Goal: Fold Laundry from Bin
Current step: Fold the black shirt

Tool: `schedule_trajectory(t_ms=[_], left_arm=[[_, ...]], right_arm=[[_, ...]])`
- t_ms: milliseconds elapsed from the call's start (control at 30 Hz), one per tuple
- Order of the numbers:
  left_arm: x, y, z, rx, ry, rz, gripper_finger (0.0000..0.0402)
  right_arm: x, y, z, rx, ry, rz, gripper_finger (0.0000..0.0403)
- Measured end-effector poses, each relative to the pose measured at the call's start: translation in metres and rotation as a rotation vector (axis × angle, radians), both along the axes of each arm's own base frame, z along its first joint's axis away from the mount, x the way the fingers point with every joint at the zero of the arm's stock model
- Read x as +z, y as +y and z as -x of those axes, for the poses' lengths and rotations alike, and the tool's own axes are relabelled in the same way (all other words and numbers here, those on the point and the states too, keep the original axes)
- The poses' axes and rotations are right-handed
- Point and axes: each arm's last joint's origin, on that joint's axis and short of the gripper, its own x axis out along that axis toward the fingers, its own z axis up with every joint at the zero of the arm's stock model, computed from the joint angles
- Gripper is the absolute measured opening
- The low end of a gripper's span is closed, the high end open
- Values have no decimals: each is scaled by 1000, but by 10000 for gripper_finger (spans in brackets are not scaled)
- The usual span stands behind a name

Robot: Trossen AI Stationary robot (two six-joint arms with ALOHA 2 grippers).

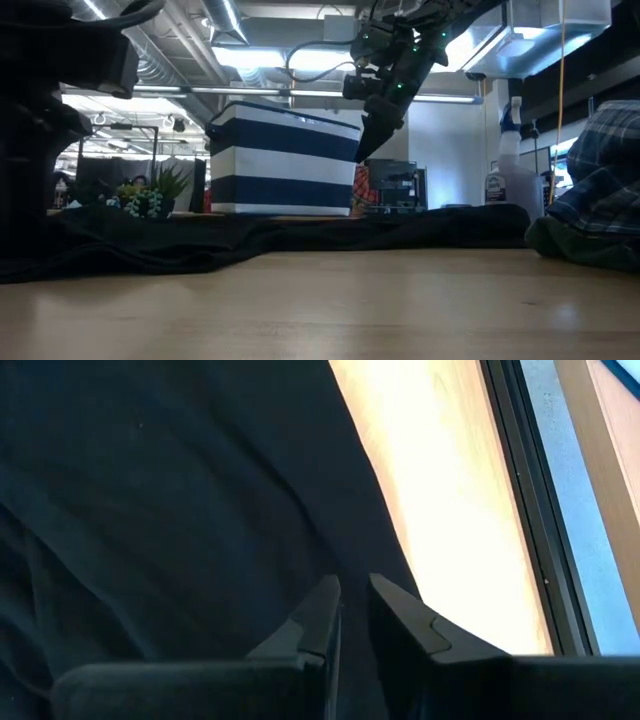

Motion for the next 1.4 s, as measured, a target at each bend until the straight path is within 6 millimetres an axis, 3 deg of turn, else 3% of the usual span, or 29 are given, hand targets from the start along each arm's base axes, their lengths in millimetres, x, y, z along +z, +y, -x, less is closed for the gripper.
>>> schedule_trajectory(t_ms=[300,367,567,767,1033,1200,1400], left_arm=[[0,0,2,-16,41,29,29],[0,-1,2,-19,57,46,10],[17,-10,-6,-93,72,102,5],[50,-16,-10,-154,123,82,3],[88,-30,-22,-264,32,118,2],[90,-37,-24,-292,-4,160,2],[79,-43,-29,-309,-80,235,3]], right_arm=[[0,0,0,0,-1,1,53],[0,0,0,0,-1,1,53],[0,0,0,1,-1,1,53],[0,0,0,1,-2,2,53],[1,-1,-1,1,-16,8,53],[1,-1,-2,9,-21,16,53],[1,-1,-2,12,-20,17,53]])
